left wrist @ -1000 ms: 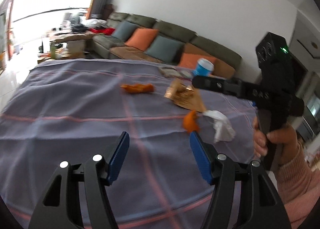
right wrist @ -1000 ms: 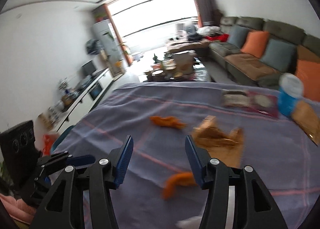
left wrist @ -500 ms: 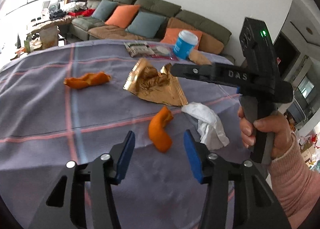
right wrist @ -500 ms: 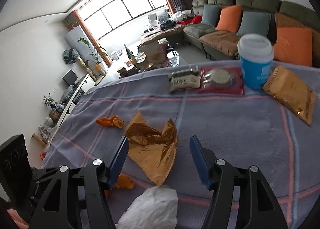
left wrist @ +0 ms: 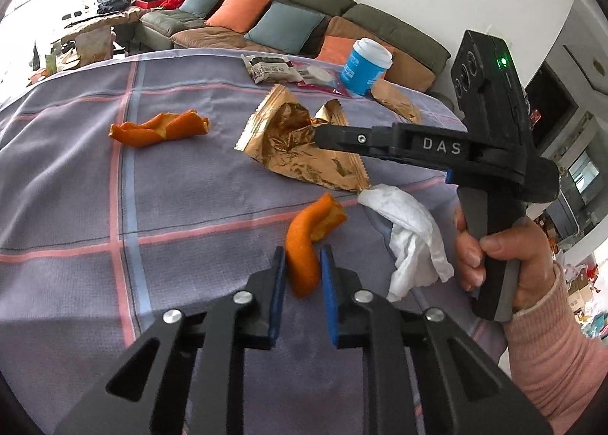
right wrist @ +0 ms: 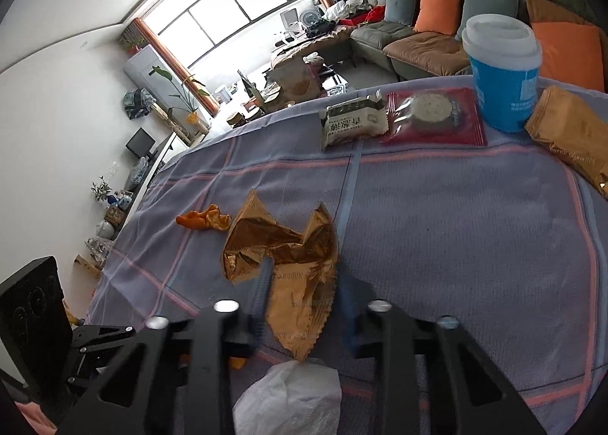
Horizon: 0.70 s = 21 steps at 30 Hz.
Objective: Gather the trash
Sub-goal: 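Grasp the orange peel with the left tool while the right tool grasps the gold foil wrapper, then carry the orange peel and gold foil wrapper toward the teal bin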
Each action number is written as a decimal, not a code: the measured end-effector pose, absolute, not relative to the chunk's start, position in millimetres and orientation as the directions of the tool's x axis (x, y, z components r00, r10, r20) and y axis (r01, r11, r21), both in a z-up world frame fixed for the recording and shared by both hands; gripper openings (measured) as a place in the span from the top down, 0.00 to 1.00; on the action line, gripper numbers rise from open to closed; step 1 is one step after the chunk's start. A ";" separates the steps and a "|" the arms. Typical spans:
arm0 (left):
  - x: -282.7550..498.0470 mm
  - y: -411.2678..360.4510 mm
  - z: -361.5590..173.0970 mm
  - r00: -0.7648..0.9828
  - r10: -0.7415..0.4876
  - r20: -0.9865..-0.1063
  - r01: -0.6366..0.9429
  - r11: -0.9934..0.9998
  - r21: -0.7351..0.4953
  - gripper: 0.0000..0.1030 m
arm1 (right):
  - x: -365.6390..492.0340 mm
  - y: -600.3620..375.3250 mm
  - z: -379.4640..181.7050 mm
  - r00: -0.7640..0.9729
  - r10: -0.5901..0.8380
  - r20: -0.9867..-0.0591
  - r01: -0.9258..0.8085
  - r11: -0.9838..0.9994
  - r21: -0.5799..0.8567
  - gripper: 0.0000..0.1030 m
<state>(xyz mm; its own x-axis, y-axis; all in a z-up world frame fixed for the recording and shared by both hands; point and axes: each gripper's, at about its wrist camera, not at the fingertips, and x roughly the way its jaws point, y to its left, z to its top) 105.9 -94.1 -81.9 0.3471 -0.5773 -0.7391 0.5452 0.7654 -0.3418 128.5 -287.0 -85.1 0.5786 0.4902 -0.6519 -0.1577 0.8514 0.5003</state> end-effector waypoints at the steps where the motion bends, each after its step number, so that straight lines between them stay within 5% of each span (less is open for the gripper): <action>1: 106.3 -92.4 -81.8 0.348 -0.579 -0.737 0.543 0.766 -0.345 0.85 | 129.3 -286.6 -85.2 0.581 0.488 -0.652 -0.158 0.853 0.497 0.86; 6: 101.2 -79.1 -76.9 0.373 -0.589 -0.717 0.535 0.768 -0.353 0.86 | 121.8 -285.5 -78.9 0.598 0.490 -0.634 -0.166 0.850 0.500 0.96; 21: 80.4 -2.0 -57.2 0.489 -0.549 -0.678 0.430 0.828 -0.360 0.87 | 96.4 -262.0 -39.2 0.652 0.547 -0.525 -0.257 0.811 0.526 0.98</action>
<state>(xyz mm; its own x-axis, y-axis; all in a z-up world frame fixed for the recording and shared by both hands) 80.4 -2.0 -57.2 0.4890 -0.5487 -0.6780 0.4296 0.8280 -0.3603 96.4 -262.0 -39.2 0.6521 0.5474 -0.5246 -0.2570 0.8106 0.5262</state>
